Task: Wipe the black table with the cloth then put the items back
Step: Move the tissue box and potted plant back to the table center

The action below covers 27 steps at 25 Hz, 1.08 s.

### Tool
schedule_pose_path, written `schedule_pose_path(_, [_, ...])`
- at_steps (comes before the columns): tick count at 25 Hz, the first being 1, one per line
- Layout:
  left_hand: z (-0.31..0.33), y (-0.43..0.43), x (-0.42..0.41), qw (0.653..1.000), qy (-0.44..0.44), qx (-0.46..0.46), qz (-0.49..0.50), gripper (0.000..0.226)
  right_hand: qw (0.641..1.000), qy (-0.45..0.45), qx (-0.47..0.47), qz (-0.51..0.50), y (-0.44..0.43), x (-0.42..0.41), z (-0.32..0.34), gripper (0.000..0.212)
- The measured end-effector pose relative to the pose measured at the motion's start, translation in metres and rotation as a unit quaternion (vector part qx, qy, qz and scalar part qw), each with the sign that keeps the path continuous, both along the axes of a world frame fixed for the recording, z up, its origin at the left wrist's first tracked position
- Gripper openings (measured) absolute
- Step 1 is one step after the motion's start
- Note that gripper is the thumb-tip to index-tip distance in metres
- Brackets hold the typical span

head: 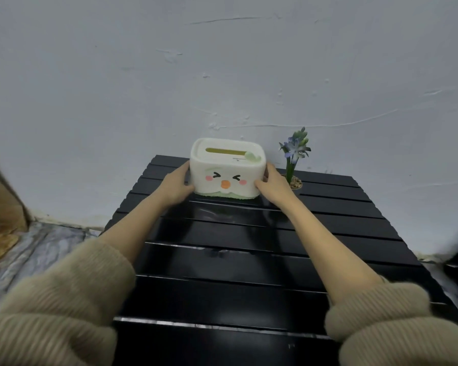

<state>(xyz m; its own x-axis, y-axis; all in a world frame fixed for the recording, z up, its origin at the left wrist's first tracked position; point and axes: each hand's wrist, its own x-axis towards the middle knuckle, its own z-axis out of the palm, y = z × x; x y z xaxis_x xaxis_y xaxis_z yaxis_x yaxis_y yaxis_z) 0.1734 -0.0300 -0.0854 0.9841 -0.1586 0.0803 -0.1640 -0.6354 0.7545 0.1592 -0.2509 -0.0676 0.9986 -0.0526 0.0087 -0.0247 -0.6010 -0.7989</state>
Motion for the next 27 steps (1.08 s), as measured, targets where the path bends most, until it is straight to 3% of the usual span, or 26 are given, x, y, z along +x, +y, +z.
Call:
schedule_pose_path(15, [0.038,-0.003,-0.207,1.000,-0.001,-0.016,0.016,0.046,0.999,0.018,0.033,0.029,-0.006,-0.160,0.041,0.061])
schedule_pose_path(19, [0.037,-0.006,-0.234,0.999,0.002,-0.022,0.036,0.042,0.998,0.033,0.044,0.022,-0.006,-0.190,0.035,0.061])
schedule_pose_path(27, [0.020,-0.009,-0.259,0.998,0.016,-0.047,0.029,0.056,0.994,0.047,0.091,0.030,-0.009,-0.207,0.019,0.062])
